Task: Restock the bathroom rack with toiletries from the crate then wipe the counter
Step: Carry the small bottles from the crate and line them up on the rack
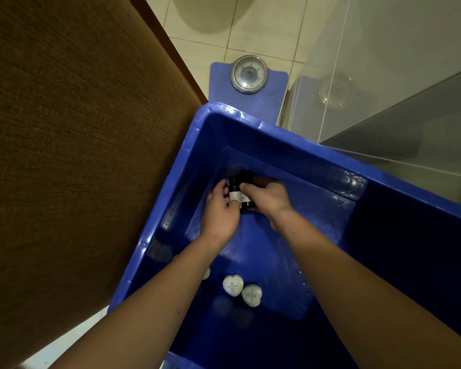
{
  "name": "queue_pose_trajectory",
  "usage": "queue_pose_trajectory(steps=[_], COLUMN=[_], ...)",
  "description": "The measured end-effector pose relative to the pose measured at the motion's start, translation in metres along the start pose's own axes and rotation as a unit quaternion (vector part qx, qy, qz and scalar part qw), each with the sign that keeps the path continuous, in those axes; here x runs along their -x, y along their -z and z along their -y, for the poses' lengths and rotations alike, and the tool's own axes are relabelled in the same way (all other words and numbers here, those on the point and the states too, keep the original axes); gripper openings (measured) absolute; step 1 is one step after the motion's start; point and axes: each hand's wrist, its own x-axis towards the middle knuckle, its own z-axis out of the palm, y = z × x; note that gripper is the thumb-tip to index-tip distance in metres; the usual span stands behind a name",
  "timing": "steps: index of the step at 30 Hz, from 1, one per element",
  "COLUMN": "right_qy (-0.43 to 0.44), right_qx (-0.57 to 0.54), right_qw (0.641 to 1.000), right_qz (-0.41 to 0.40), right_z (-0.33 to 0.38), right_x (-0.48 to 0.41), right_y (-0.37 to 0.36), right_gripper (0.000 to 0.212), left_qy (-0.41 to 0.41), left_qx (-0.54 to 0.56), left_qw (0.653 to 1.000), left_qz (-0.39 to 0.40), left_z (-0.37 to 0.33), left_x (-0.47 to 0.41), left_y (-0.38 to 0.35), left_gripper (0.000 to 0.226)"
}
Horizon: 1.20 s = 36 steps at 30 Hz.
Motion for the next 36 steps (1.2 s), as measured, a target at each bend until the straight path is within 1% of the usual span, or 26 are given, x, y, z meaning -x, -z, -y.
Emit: queue_pose_trajectory(steps=[3, 6, 9, 12, 14, 16, 19, 22, 27, 29, 33, 36], right_qy=[-0.001, 0.0, -0.004, -0.004, -0.007, -0.01, -0.016, -0.026, -0.02, -0.02, -0.027, -0.013], right_qx=[-0.016, -0.042, -0.069, -0.091, -0.103, -0.116, -0.14, -0.177, -0.23, -0.254, -0.293, -0.312], right_qw=[1.0, 0.999, 0.997, 0.995, 0.994, 0.993, 0.99, 0.984, 0.973, 0.967, 0.955, 0.949], right_qz=[0.017, 0.033, 0.046, 0.042, 0.036, 0.031, 0.03, 0.021, -0.005, -0.017, -0.029, -0.05], right_z=[-0.005, -0.009, -0.014, -0.018, -0.02, -0.022, -0.024, -0.026, -0.026, -0.026, -0.026, -0.025], right_x=[0.005, 0.012, 0.022, 0.032, 0.039, 0.048, 0.067, 0.094, 0.149, 0.172, 0.218, 0.252], right_y=[0.006, 0.012, 0.019, 0.024, 0.026, 0.028, 0.035, 0.04, 0.054, 0.061, 0.072, 0.078], right_gripper=[0.01, 0.011, 0.007, 0.01, 0.015, 0.015, 0.006, 0.013, 0.003, 0.005, 0.012, 0.013], left_qy=[0.01, 0.02, 0.007, -0.015, -0.013, -0.01, -0.015, -0.025, -0.012, -0.018, -0.014, -0.025], left_qx=[0.02, 0.037, 0.037, 0.043, 0.052, 0.057, 0.039, 0.031, 0.007, -0.003, 0.001, -0.01], left_qw=[1.0, 0.999, 0.999, 0.998, 0.998, 0.997, 0.996, 0.994, 0.988, 0.985, 0.977, 0.966], left_qz=[0.014, 0.017, 0.034, 0.042, 0.042, 0.052, 0.079, 0.101, 0.152, 0.17, 0.214, 0.257], left_z=[0.003, 0.001, -0.001, -0.004, -0.008, -0.013, -0.022, -0.034, -0.057, -0.066, -0.082, -0.095], left_x=[0.001, 0.005, 0.013, 0.022, 0.029, 0.038, 0.053, 0.073, 0.114, 0.133, 0.171, 0.199], left_y=[-0.001, -0.001, -0.002, -0.003, -0.002, 0.0, 0.004, 0.009, 0.018, 0.021, 0.028, 0.033], left_gripper=[0.049, 0.045, 0.041, 0.035, 0.034, 0.034, 0.035, 0.033, 0.029, 0.021, 0.024, 0.024])
